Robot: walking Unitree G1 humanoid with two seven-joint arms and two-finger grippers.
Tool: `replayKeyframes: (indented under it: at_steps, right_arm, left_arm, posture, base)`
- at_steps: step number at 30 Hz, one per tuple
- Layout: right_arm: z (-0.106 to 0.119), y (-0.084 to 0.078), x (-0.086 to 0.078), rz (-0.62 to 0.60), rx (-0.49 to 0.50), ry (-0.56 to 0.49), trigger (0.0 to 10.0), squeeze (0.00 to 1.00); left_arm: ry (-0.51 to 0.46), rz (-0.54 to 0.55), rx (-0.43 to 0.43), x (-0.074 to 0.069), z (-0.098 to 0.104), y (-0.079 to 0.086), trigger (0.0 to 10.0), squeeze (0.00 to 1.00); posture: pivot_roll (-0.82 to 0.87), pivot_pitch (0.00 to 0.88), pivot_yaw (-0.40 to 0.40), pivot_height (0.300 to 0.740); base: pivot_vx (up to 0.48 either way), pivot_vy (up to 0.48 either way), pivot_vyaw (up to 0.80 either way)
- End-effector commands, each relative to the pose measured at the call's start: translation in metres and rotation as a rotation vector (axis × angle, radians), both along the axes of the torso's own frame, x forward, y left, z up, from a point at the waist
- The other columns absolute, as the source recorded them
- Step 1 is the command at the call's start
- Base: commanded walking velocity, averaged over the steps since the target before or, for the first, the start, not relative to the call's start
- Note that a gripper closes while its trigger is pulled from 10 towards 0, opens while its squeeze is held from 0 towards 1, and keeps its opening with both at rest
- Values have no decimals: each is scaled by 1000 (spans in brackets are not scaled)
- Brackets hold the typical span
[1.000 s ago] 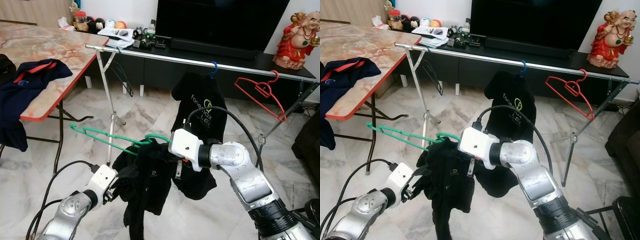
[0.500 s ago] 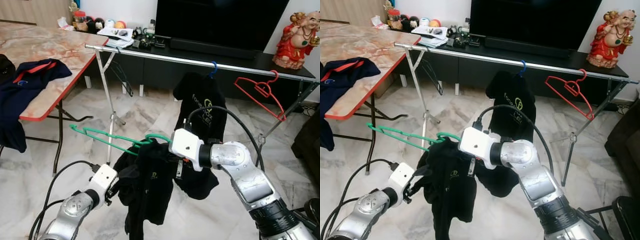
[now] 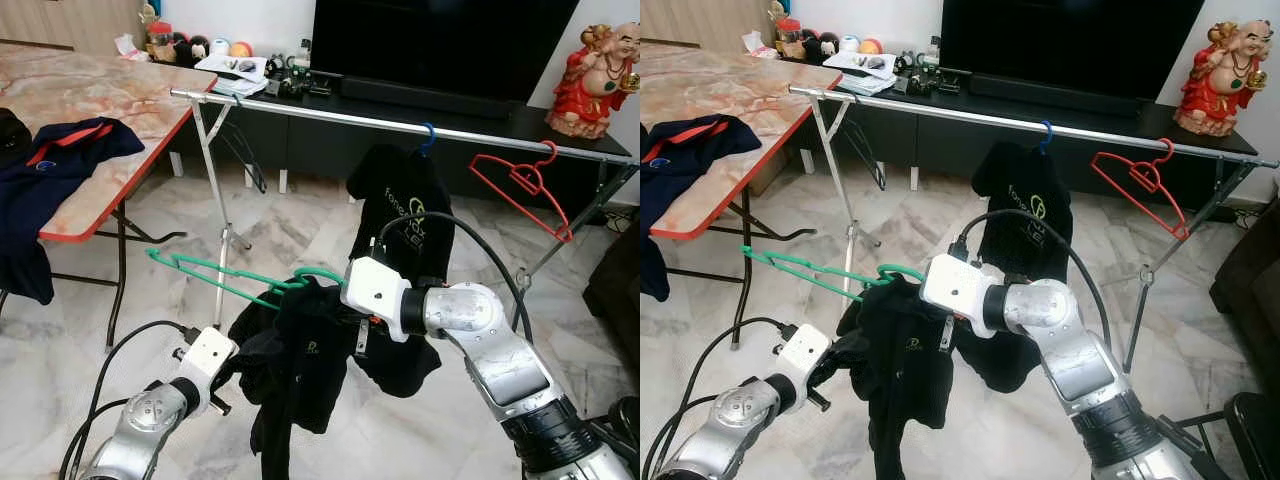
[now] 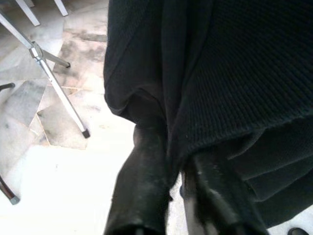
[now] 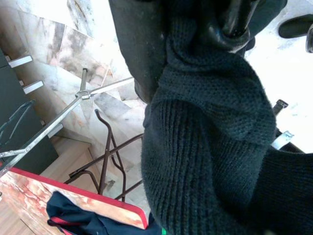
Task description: Hang hanger
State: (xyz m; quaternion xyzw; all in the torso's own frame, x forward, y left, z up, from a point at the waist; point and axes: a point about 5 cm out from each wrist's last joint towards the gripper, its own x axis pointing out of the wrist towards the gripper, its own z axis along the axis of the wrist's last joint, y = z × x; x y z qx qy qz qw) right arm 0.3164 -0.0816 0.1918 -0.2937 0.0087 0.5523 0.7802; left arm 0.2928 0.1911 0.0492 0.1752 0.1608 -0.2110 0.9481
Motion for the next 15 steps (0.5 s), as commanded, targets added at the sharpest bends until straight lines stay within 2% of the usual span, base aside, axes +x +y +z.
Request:
replayKeyframes:
  at_steps: [1,6,8,12,13,15]
  right_arm:
    - [5,-2,1,-5,11,-19,0,0]
    - [-1,-8,1,-12,0,1,0,0]
    - [-4,-31,6,-58,-40,14,0,0]
    - [-5,-42,8,-84,-62,17,0,0]
    - [-4,-54,9,-101,-48,42,0,0]
    - [0,-66,9,-109,22,86,0,0]
  left_arm:
    - [-10,-11,0,3,2,-3,0,0]
    - [-12,46,14,5,2,2,0,0]
    - [-20,107,-2,7,3,9,0,0]
    - [-25,127,-17,8,3,11,0,0]
    - [-22,147,-33,8,3,12,0,0]
    - [-14,166,-44,7,2,14,0,0]
  posture:
    - [60,77,-107,740]
    - [63,72,-108,740]
    - [63,72,-108,740]
    - [56,71,-112,740]
    - [53,70,-111,740]
    - [53,70,-111,740]
  base:
    - [0,0,0]
    - [0,0,0]
    - [0,0,0]
    - [0,0,0]
    - [0,0,0]
    - [0,0,0]
